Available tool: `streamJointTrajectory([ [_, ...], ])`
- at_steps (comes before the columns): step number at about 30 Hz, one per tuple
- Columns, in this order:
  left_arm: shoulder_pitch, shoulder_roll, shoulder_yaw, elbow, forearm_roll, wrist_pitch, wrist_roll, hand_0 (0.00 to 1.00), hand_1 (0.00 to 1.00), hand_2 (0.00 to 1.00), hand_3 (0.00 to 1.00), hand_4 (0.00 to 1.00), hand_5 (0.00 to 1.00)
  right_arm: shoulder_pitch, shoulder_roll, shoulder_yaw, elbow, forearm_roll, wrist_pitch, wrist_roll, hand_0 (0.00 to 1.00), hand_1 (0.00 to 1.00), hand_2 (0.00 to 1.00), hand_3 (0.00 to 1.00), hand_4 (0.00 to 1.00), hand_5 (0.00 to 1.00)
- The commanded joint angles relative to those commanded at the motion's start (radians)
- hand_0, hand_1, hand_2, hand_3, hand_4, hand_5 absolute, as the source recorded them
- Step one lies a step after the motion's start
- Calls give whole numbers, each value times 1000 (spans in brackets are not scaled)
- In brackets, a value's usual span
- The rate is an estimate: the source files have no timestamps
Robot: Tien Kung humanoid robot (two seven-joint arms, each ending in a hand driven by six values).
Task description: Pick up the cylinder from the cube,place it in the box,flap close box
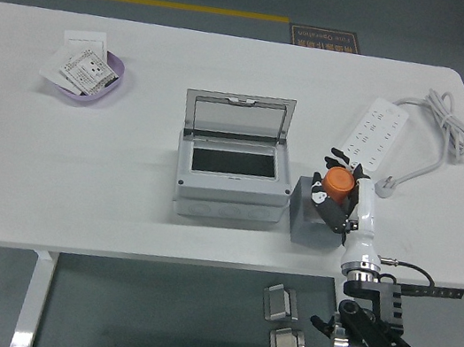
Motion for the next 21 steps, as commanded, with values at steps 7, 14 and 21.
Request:
streamJointTrajectory([
  [7, 0, -1, 4, 0, -4, 0, -4, 640, 638, 471, 624, 679, 333, 0, 1, -8, 4, -4, -7, -12, 651, 623, 567, 602, 412, 2],
  [14, -1, -2, 6, 0, -6, -1, -7, 640, 639, 471, 623, 679, 330, 8, 2, -18, 9, -15, -16, -29, 499, 451, 434, 503, 336, 2],
  [21, 0, -3, 6, 0, -9, -2, -11, 640, 639, 471, 623, 679, 328, 11, 2, -18, 16, -22, -23, -35, 393, 322, 311, 471, 285, 2],
])
